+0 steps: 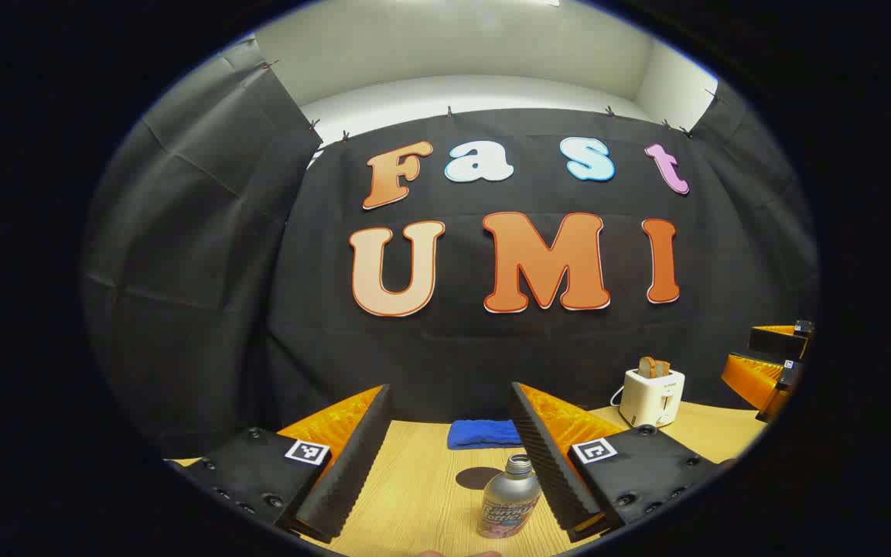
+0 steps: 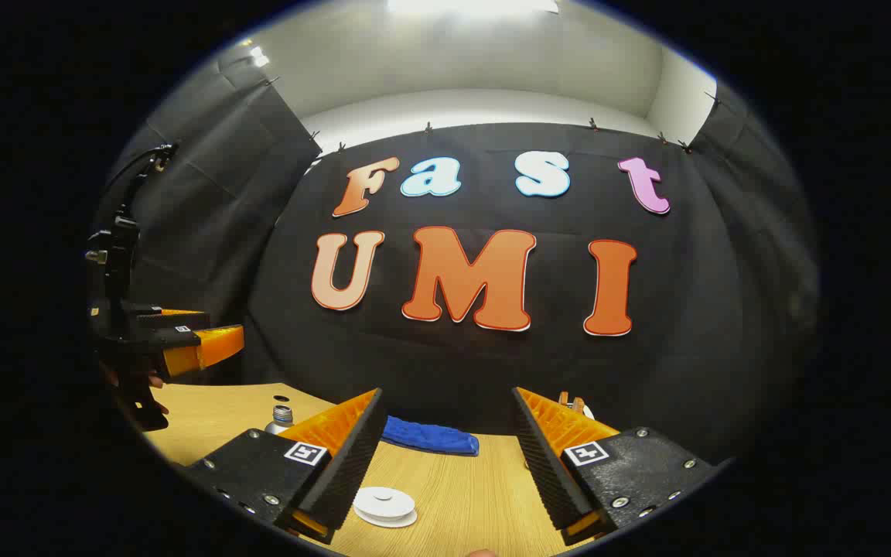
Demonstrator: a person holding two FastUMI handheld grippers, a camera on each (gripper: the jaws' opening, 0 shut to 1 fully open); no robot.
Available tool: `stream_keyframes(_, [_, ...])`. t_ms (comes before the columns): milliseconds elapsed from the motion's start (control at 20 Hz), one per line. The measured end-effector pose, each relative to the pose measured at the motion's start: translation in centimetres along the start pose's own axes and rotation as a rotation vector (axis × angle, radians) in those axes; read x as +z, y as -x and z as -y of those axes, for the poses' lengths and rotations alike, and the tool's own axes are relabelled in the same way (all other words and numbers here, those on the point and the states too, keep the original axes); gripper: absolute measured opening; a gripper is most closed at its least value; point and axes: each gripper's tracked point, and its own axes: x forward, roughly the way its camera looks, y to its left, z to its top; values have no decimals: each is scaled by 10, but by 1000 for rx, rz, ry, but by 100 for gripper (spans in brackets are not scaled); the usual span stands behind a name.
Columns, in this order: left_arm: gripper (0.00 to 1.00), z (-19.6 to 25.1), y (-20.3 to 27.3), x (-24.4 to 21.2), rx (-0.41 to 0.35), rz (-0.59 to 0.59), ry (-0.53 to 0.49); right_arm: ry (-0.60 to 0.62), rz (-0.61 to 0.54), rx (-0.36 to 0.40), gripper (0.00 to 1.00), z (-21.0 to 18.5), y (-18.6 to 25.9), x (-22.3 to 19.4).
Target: Open the teacup lid with one hand, grasp the water bottle and pour water into the teacup with the other hand; after pouring, place the water bottle on the coaster and then close the teacup lid.
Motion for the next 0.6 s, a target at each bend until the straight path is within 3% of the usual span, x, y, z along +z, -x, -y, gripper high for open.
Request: stream_keyframes(600, [98,3,3,3,-7,7,-2,-12,2,6,95,-1,4,-2])
